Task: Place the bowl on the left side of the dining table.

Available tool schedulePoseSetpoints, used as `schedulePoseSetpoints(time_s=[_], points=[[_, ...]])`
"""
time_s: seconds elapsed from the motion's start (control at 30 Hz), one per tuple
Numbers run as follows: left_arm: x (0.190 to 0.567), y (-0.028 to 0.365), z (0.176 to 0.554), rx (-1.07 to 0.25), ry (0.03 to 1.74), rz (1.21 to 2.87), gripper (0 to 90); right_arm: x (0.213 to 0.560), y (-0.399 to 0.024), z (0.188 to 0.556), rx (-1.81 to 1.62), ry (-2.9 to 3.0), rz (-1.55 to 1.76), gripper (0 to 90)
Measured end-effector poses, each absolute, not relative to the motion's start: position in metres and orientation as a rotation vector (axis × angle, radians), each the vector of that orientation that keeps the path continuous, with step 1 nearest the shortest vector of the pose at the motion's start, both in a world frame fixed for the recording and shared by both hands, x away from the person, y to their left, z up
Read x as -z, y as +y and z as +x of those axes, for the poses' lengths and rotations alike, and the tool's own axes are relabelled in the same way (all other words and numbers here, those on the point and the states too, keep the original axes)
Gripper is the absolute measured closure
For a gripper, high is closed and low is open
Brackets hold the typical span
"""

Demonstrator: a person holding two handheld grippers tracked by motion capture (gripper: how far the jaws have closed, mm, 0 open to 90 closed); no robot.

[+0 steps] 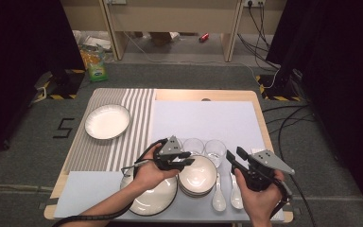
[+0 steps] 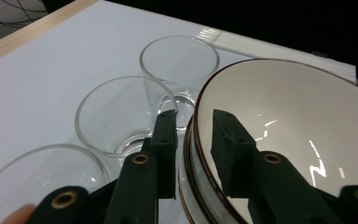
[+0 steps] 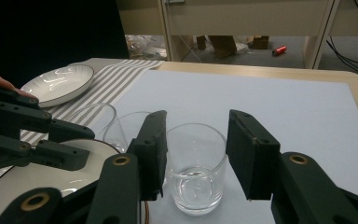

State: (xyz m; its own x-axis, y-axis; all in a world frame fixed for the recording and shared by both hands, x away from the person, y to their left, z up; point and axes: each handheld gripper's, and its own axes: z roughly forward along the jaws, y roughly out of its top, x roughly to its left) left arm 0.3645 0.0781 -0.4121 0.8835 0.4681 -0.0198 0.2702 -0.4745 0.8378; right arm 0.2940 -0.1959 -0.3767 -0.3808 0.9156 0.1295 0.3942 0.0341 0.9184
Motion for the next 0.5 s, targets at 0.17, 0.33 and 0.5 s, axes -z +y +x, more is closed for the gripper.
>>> schedulePoseSetpoints(time_s=[0.17, 0.33, 0.5], points=[[0.4125, 0.0771, 0.3642, -0.264, 0.513, 2.102, 73.4, 0.3768, -0.1962, 0.2944, -1.328, 1.812, 1.318, 58.2], [0.4125, 0.0740, 0.3622, -0.316, 0.491, 2.120, 79.1, 0.3768, -0.1958, 0.2940, -1.329, 1.813, 1.319, 58.4], [0.4084, 0.0720, 0.3594, -0.365, 0.474, 2.110, 82.9, 0.3765, -0.1968, 0.2938, -1.327, 1.808, 1.319, 58.5]])
